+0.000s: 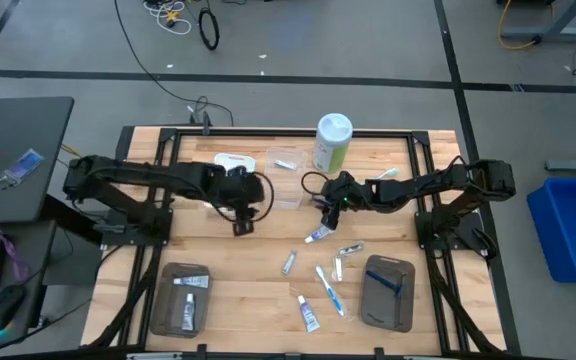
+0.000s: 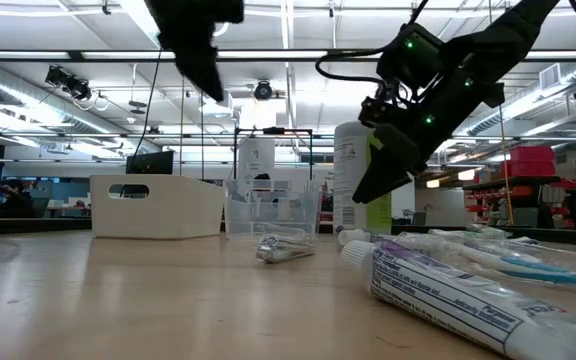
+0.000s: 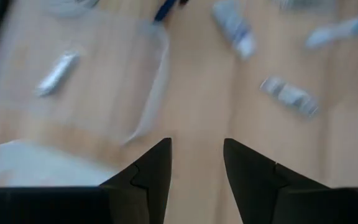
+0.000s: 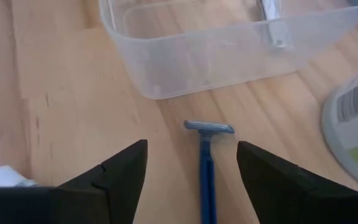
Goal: Pick & Place Travel size toiletries
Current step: Put the nail cutter into the transparent bin
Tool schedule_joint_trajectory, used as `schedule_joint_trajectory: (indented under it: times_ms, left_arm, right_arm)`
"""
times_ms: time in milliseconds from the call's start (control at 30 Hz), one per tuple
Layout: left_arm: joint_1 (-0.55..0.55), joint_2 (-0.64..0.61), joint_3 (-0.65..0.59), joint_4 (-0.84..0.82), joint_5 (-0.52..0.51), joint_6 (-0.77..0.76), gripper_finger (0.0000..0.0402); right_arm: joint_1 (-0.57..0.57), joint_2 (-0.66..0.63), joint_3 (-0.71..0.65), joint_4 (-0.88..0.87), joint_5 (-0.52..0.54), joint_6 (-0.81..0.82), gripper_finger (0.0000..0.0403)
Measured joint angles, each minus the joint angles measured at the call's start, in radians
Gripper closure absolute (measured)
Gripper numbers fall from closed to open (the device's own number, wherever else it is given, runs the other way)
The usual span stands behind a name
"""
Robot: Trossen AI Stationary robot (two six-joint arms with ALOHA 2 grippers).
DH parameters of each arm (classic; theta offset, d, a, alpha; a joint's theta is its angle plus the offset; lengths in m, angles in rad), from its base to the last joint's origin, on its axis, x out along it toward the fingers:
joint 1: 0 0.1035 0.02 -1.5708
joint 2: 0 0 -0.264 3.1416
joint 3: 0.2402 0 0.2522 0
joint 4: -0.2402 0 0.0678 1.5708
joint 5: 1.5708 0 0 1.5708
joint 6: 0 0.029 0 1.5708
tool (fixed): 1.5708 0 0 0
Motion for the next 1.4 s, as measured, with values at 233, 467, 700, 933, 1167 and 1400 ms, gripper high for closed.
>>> schedule_joint_trajectory:
  times_ms: [233, 467, 700, 933, 1167, 1400]
  left_arm:
    - [-0.017, 0.052, -0.239, 0.52, 0.064, -0.216, 0.0249]
    - [-0.1, 0.225, -0.287, 0.734, 0.06, -0.298, 0.0248]
    - [-0.173, 0.386, -0.282, 0.846, 0.064, -0.353, 0.0248]
    - [-0.215, 0.469, -0.281, 0.894, 0.059, -0.407, 0.0248]
    - [-0.22, 0.477, -0.252, 0.884, 0.036, -0.439, 0.0248]
    - [-0.232, 0.468, -0.17, 0.889, 0.045, -0.257, 0.0248]
  right_arm:
    - [0.0, 0.0, 0.0, -0.002, 0.0, -0.005, 0.016]
    - [0.0, 0.0, 0.0, -0.008, 0.0, -0.005, 0.0173]
    - [0.0, 0.0, 0.0, -0.008, 0.0, -0.005, 0.0172]
    - [0.0, 0.001, 0.0, -0.01, -0.001, 0.007, 0.0167]
    - [0.0, 0.001, 0.0, -0.015, -0.005, 0.057, 0.0178]
    - [0.016, -0.001, 0.0, -0.022, -0.072, 0.052, 0.0189]
